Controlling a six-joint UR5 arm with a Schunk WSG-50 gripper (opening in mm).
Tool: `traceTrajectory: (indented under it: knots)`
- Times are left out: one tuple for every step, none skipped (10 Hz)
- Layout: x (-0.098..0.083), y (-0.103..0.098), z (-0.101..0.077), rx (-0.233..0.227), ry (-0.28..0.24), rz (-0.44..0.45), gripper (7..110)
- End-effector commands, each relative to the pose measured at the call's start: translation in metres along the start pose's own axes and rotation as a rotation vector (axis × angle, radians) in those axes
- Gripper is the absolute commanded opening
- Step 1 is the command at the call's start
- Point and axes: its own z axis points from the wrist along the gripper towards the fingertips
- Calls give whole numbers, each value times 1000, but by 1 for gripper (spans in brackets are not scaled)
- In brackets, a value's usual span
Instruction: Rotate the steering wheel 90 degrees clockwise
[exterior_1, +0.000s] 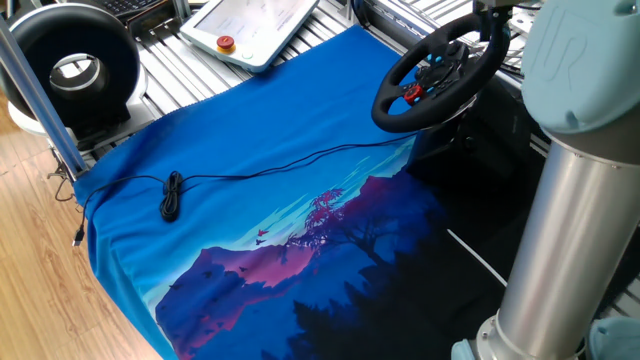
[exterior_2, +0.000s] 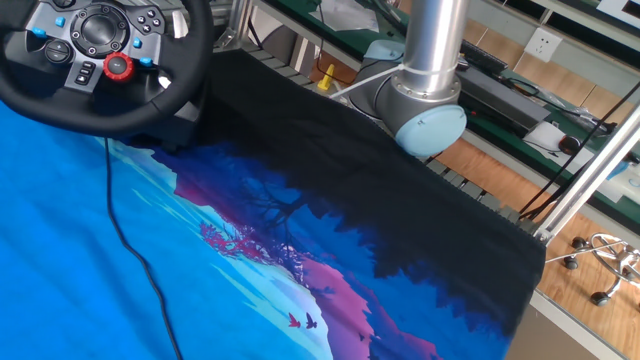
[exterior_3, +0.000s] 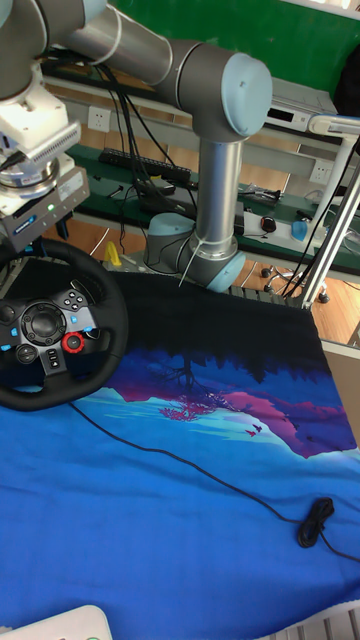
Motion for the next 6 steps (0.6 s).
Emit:
traceTrajectory:
  knots:
    - [-10, -5, 6, -3, -10, -59, 44]
    - [-11, -10, 8, 6, 3, -83, 44]
    - [-8, -16, 10, 5, 25, -130, 44]
    - [-2, -11, 11, -33, 46, -181, 44]
    - [1, -4, 11, -63, 61, -216, 44]
    - [-1, 3, 12, -88, 64, -252, 44]
